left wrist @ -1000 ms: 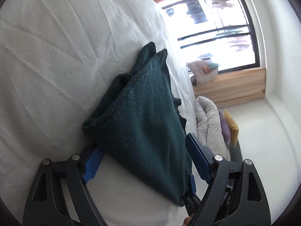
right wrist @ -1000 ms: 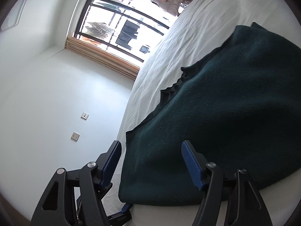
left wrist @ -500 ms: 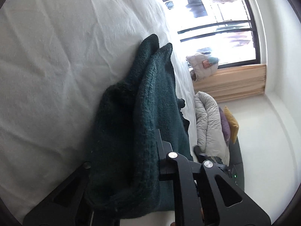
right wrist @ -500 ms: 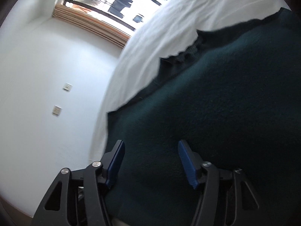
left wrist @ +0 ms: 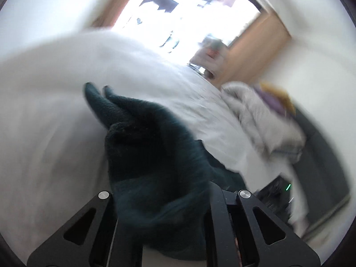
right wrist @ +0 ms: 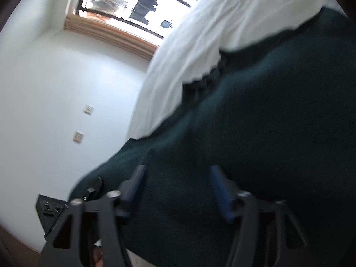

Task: Fold small clothes

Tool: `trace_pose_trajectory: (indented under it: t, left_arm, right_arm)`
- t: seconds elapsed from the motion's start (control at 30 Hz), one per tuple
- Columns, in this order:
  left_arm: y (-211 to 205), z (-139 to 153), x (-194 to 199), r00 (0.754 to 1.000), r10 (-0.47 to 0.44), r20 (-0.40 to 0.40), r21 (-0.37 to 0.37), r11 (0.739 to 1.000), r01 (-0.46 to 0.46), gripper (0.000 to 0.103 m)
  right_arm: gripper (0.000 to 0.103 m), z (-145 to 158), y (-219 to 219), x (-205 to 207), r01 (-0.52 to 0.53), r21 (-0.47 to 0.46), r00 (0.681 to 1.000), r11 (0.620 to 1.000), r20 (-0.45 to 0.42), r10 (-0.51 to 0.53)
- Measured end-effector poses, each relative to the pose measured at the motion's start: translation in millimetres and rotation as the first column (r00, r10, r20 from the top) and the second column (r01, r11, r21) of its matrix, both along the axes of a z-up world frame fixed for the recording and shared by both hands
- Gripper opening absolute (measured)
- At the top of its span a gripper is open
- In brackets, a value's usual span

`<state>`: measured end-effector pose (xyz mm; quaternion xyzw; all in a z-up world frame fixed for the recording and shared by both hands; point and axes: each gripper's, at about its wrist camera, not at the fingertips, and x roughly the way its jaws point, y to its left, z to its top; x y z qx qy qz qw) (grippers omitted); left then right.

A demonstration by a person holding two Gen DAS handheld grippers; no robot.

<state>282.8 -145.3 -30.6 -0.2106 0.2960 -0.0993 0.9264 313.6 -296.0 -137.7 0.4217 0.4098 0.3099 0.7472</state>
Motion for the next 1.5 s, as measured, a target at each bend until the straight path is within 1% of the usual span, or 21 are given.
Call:
trace_pose_trajectory:
  t: [0.03, 0.07, 0.13, 0.2, 0.23, 0.33, 0.4, 0.47, 0.5, 0.53, 0.57, 0.73, 0.77, 0.8, 0.83, 0.97, 1.03, 1.13, 1.27, 1.4, 1.5]
  left_arm:
    - [-30, 7, 4, 0.998, -0.061, 0.015, 0.124, 0.991, 0.059, 0.009]
    - [-69, 6, 8, 0.991, -0.136, 0.017, 0.282, 0.951, 0.126, 0.009]
    - [-113, -14, 9, 0.979, -0.205, -0.008, 0.431, 0.882, 0.188, 0.009]
    - [-136, -39, 6, 0.974, -0.224, -0.044, 0.505, 0.836, 0.215, 0.009]
    - [-143, -49, 4, 0.972, -0.228, -0.059, 0.528, 0.819, 0.224, 0.009]
    - [-161, -71, -1, 0.964, -0.253, -0.083, 0.602, 0.758, 0.251, 0.009]
    - [-164, -73, -5, 0.963, -0.261, -0.073, 0.618, 0.746, 0.249, 0.009]
    - [-164, -74, -5, 0.962, -0.26, -0.078, 0.623, 0.741, 0.251, 0.009]
    - [-166, -75, -7, 0.962, -0.261, -0.078, 0.635, 0.731, 0.25, 0.009]
    - [-168, -80, -9, 0.962, -0.262, -0.079, 0.652, 0.716, 0.249, 0.009]
    - [-173, -82, -10, 0.961, -0.263, -0.081, 0.678, 0.693, 0.246, 0.009]
    - [-189, -88, -17, 0.959, -0.271, -0.078, 0.753, 0.615, 0.235, 0.009]
    - [-193, -90, -18, 0.958, -0.276, -0.079, 0.768, 0.596, 0.235, 0.009]
    - [-197, -92, -16, 0.956, -0.282, -0.082, 0.778, 0.581, 0.238, 0.009]
    - [-201, -93, -14, 0.953, -0.291, -0.086, 0.785, 0.57, 0.245, 0.009]
    - [-213, -93, -16, 0.942, -0.325, -0.085, 0.791, 0.552, 0.262, 0.009]
    - [-213, -92, -18, 0.935, -0.345, -0.081, 0.79, 0.55, 0.271, 0.009]
    - [-222, -88, -22, 0.921, -0.383, -0.07, 0.798, 0.532, 0.282, 0.009]
    - [-243, -82, -26, 0.897, -0.438, -0.065, 0.798, 0.517, 0.31, 0.009]
    - [-267, -83, -31, 0.87, -0.488, -0.067, 0.805, 0.489, 0.336, 0.009]
    - [-277, -89, -29, 0.858, -0.508, -0.08, 0.807, 0.471, 0.355, 0.009]
  right_arm:
    - [0.087, -1, -15, 3, 0.002, 0.059, 1.0, 0.998, -0.013, -0.001]
    - [0.091, -4, -30, 8, 0.007, 0.113, 1.0, 0.994, -0.027, -0.004]
    - [0.092, -12, -49, 17, -0.007, 0.169, 0.999, 0.986, -0.05, 0.015]
    - [0.092, -22, -57, 23, -0.028, 0.195, 0.995, 0.98, -0.083, 0.045]
    - [0.091, -24, -56, 25, -0.054, 0.196, 0.994, 0.979, -0.083, 0.072]
    - [0.091, -22, -42, 28, -0.123, 0.133, 0.989, 0.984, -0.066, 0.133]
    - [0.091, -18, -33, 32, -0.139, 0.094, 0.988, 0.986, -0.062, 0.145]
    - [0.084, -16, -29, 38, -0.13, 0.063, 0.989, 0.99, -0.068, 0.134]
    - [0.08, -15, -28, 41, -0.125, 0.042, 0.989, 0.991, -0.072, 0.128]
    - [0.068, -14, -27, 43, -0.12, 0.012, 0.99, 0.993, -0.075, 0.121]
    - [0.058, -12, -26, 47, -0.123, -0.029, 0.99, 0.992, -0.08, 0.12]
    - [0.041, 0, -28, 51, -0.111, -0.189, 0.993, 0.976, -0.06, 0.102]
    - [0.032, 2, -29, 52, -0.102, -0.226, 0.994, 0.969, -0.054, 0.092]
    - [0.025, 4, -31, 52, -0.096, -0.256, 0.995, 0.962, -0.048, 0.086]
    - [0.015, 7, -33, 52, -0.09, -0.287, 0.996, 0.954, -0.042, 0.081]
    - [0.013, 20, -40, 47, -0.088, -0.357, 0.995, 0.93, 0.009, 0.098]
    - [0.013, 27, -51, 45, -0.07, -0.365, 0.996, 0.928, 0.032, 0.088]
    - [0.012, 34, -70, 43, -0.037, -0.377, 0.997, 0.925, 0.055, 0.062]
    - [0.012, 35, -97, 39, 0.002, -0.403, 0.998, 0.915, 0.065, 0.026]
    - [0.012, 34, -116, 38, 0.038, -0.41, 0.997, 0.911, 0.076, -0.007]
    - [0.012, 32, -123, 39, 0.052, -0.418, 0.996, 0.907, 0.085, -0.019]
